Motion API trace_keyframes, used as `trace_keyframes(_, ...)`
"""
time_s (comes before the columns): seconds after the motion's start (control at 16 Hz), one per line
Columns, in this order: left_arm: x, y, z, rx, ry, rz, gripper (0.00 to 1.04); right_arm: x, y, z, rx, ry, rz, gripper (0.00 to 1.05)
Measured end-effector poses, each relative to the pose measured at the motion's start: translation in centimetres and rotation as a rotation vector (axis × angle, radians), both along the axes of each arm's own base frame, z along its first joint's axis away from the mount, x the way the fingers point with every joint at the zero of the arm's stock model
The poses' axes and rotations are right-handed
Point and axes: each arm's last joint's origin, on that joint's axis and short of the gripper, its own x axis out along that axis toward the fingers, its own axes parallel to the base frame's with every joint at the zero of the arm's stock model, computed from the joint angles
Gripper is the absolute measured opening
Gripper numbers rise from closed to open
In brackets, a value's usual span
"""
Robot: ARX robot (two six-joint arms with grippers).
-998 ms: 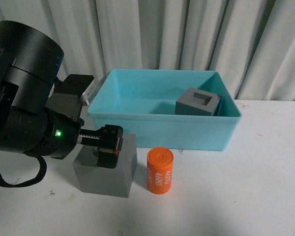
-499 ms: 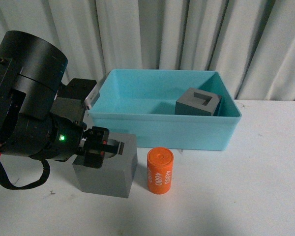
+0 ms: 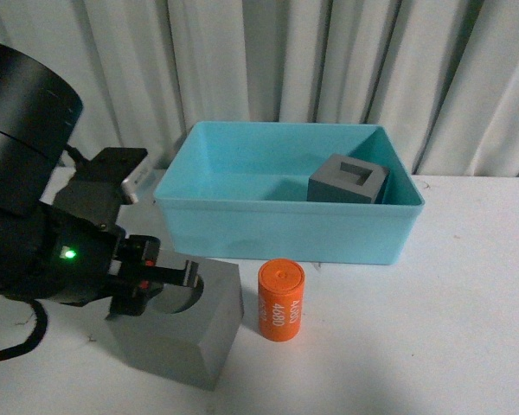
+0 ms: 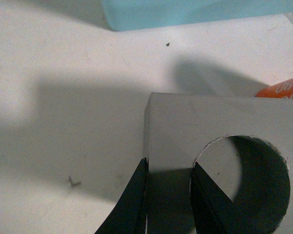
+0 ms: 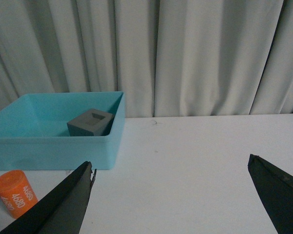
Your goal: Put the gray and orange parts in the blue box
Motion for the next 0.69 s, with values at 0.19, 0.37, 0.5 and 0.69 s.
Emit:
trace_keyframes(0.19, -1.0, 2.6, 6.6, -0.116, -0.099, 0.070, 0.19, 0.0, 0.0, 0.0, 0.000, 0.000, 0.000, 0.98)
trace_keyframes(0.37, 0.6, 2.8, 12.6, -0.175, -0.293, 0.084, 0.19, 0.0, 0.0, 0.0, 0.000, -0.001, 0.000, 0.98)
trace_keyframes(0.5, 2.8, 1.1, 12.9, -0.178, -0.305, 0.044, 0.19, 0.0, 0.0, 0.0, 0.000, -0.001, 0.000, 0.98)
trace_keyframes(0.69, 6.9, -2.3, 12.9, -0.159, -0.319, 0.001, 0.19, 0.0, 0.0, 0.0, 0.000, 0.000, 0.000, 0.98)
